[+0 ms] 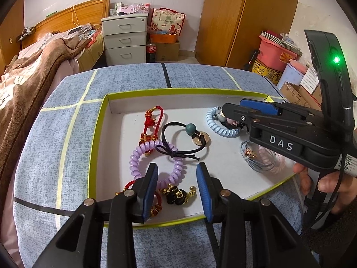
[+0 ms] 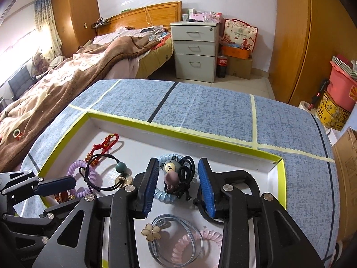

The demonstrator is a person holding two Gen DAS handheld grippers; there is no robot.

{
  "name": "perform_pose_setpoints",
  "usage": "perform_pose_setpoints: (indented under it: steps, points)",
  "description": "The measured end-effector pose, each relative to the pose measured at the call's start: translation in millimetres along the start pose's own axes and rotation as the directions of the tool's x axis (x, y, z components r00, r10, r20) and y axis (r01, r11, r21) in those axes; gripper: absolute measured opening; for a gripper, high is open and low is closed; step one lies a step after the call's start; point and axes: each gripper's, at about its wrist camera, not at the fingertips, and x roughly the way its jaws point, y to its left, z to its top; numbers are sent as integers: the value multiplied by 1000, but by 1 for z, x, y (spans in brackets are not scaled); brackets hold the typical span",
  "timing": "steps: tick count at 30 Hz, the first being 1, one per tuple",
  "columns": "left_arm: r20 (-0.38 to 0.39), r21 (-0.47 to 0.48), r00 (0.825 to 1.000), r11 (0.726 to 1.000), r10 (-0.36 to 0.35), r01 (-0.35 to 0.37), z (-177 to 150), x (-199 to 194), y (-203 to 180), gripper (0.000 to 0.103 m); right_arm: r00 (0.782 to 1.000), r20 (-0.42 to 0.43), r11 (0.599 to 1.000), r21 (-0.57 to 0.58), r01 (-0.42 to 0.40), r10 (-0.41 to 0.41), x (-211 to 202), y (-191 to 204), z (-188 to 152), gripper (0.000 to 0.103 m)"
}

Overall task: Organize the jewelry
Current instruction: 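Open both tools to release the gold charm and bear-head tie in the box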

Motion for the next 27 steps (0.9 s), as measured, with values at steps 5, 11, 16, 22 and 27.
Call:
perform_pose_setpoints:
  steps: [5, 11, 16, 22, 27]
  points:
    - [2, 2, 1000, 1000, 1, -1, 0, -2, -3, 44, 1000, 19, 1000, 16, 0, 0, -7, -3, 0, 38]
    - [37, 7, 999, 999, 37, -37, 0, -14, -7, 50, 998, 60, 999, 41, 12, -15, -29, -2, -5, 40]
    - [78, 2, 993, 996, 85, -85, -4, -29, -9, 52, 994, 111, 997, 74, 2, -10, -57, 2, -15, 53]
    - [106, -5, 987, 992, 124, -124, -12, -44, -13, 53, 989, 138, 996, 88, 32, -44, -79, 12, -31, 53]
    - [119, -34, 979, 986, 165, -162, -21, -56, -13, 53, 986, 151, 992, 119, 50, -68, -92, 18, -48, 53]
